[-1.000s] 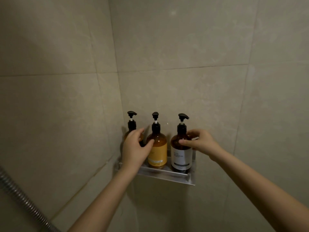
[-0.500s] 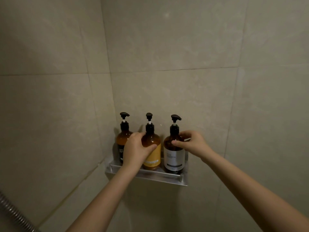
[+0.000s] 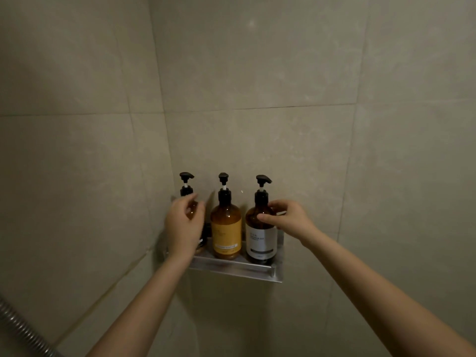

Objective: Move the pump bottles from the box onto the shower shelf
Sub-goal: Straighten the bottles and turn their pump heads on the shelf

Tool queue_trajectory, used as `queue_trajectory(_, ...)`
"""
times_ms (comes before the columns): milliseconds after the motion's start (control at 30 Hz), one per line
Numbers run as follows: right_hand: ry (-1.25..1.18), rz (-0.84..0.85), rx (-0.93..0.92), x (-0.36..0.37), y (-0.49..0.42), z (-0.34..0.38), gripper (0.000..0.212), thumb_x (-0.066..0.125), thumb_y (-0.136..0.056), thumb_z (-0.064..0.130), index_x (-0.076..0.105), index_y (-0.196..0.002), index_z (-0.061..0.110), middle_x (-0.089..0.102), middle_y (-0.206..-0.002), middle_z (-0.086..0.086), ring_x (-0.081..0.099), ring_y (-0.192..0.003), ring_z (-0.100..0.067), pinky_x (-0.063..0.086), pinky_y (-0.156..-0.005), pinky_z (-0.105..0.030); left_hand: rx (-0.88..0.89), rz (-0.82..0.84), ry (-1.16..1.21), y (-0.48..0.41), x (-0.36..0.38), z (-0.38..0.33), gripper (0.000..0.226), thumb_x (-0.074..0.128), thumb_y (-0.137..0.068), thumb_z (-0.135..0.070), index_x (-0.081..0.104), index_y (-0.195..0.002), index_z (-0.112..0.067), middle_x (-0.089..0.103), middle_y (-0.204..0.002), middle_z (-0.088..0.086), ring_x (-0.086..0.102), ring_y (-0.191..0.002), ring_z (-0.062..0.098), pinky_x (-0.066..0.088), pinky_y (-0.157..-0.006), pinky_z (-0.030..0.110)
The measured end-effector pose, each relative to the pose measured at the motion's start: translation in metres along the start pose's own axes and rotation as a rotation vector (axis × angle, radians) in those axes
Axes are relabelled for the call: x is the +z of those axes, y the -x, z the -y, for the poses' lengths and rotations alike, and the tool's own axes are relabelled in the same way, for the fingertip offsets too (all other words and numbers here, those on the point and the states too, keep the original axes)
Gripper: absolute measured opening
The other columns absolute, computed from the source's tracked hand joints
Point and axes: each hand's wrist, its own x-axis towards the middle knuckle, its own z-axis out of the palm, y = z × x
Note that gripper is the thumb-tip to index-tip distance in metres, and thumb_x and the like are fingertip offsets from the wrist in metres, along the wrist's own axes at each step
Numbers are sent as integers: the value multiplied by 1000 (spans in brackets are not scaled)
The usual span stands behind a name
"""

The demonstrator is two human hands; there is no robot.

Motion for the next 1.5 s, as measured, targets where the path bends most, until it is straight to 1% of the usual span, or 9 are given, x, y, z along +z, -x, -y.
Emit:
queue_trajectory(200, -13, 5, 16, 2, -2, -2, 65, 76, -72, 36, 54, -128, 11, 60, -124, -9, 59, -108, -22, 53, -88, -37, -275, 113, -59, -35, -16, 25, 58, 46, -84, -52, 45, -134, -23, 54, -134, 3, 52, -120, 21, 44, -99, 44)
queue_trajectory(300, -11, 4, 12, 1, -3, -4, 66, 76, -72, 37, 54, -128, 11, 60, -124, -8, 59, -108, -22, 53, -89, -38, -358, 248, -50, -44, -12, 31, 62, 55, -86, -43, 39, -139, -14, 48, -140, 8, 48, -124, 24, 42, -100, 40)
queue_trajectory(433, -25, 14, 18, -1, -5, -4, 66, 77, -71, 37, 54, -127, 10, 62, -122, -8, 61, -105, -22, 54, -87, -37, -312, 319, -86, -47, -13, 34, 39, 67, -81, -22, 59, -118, -12, 64, -116, 10, 58, -97, 18, 42, -75, 27)
queue_trajectory(833, -29, 18, 15, 0, -8, -7, 64, 77, -71, 37, 56, -126, 11, 62, -121, -8, 61, -102, -21, 55, -84, -35, -369, 396, -30, -52, -17, 31, 50, 66, -82, -11, 52, -129, -6, 58, -129, 13, 54, -117, 26, 39, -83, 27)
queue_trajectory(1000, 13, 165, 40, -16, -6, 1, 75, 76, -70, 44, 49, -134, 17, 57, -129, -9, 57, -113, -24, 52, -91, -39, -314, 85, -38, -34, -20, 28, 54, 61, -83, -27, 47, -135, -22, 52, -137, 2, 50, -122, 18, 44, -96, 36)
queue_trajectory(1133, -114, 71, -54, -47, -14, 19, 52, 60, -83, 47, 56, -126, 17, 61, -122, -10, 60, -102, -20, 52, -69, -25, -109, -100, 166, -7, -10, -3, 38, 59, -83, -17, 57, -120, -26, 59, -118, -7, 58, -104, 8, 48, -76, 17)
queue_trajectory(1267, -183, 71, -127, -78, -30, 52, 23, 52, -93, 32, 66, -107, 21, 67, -107, -7, 62, -94, -19, 52, -76, -30, -12, 115, 210, 4, 12, -47, 32, 61, -84, -8, 62, -115, -16, 63, -106, -5, 59, -90, -2, 48, -67, 4)
queue_trajectory(1367, -81, 171, -132, -78, -40, 69, 19, 55, -92, 22, 68, -105, 24, 66, -100, -4, 61, -86, -14, 54, -75, -29, -39, 366, 183, 3, 28, -67, 34, 65, -83, -12, 61, -117, -16, 63, -109, -6, 58, -94, 0, 47, -70, 9)
queue_trajectory(1500, 1, 296, -82, -67, -46, 74, 22, 57, -90, 20, 70, -105, 28, 61, -83, 5, 55, -80, -11, 46, -68, -24, -76, 479, 100, 2, 44, -71, 43, 69, -80, -16, 60, -122, -16, 63, -120, 1, 57, -103, 8, 46, -82, 19)
